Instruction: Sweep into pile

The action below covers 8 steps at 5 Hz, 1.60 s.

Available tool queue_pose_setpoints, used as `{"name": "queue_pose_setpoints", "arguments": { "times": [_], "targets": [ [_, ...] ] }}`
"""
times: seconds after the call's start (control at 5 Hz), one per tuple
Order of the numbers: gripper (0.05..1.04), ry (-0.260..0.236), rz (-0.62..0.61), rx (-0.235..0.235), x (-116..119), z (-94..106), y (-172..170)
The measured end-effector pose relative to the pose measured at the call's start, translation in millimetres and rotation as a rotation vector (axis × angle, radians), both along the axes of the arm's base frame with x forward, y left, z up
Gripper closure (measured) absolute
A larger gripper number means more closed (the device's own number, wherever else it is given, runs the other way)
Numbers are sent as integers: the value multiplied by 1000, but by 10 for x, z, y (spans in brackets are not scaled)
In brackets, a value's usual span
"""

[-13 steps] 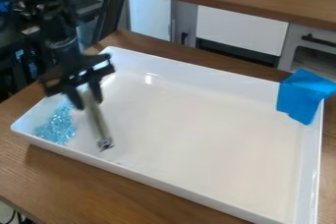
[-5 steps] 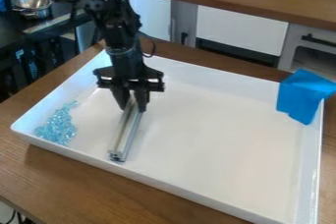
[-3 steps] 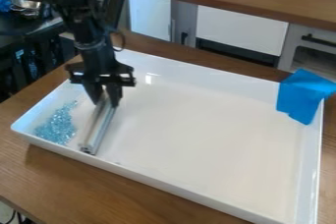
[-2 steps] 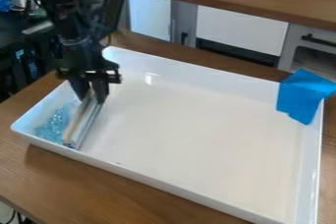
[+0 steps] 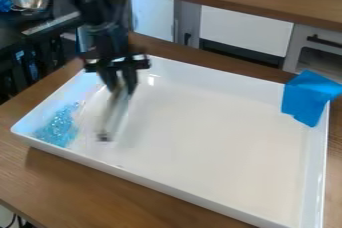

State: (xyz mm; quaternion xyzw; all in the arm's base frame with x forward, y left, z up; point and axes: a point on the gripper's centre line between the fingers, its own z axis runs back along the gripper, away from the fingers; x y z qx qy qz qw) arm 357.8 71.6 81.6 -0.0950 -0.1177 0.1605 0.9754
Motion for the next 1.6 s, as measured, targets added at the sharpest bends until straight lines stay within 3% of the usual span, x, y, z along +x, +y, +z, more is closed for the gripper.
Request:
{"name": "queue_pose_setpoints", "arguments": {
  "times": [0.2,0.4,0.6,0.8,1.2,1.6],
  "targets": [
    [714,0,-12,-7,80,19,-314],
    [714,-17,-29,29,114,-44,-536],
    [714,-13,-76,65,-13,-265,-607],
    [714,-29,-92,90,-62,-358,-577],
    [714,-65,-96,111,-55,-363,-382],
    [714,-76,-127,133,-178,-360,193]
  ]
}}
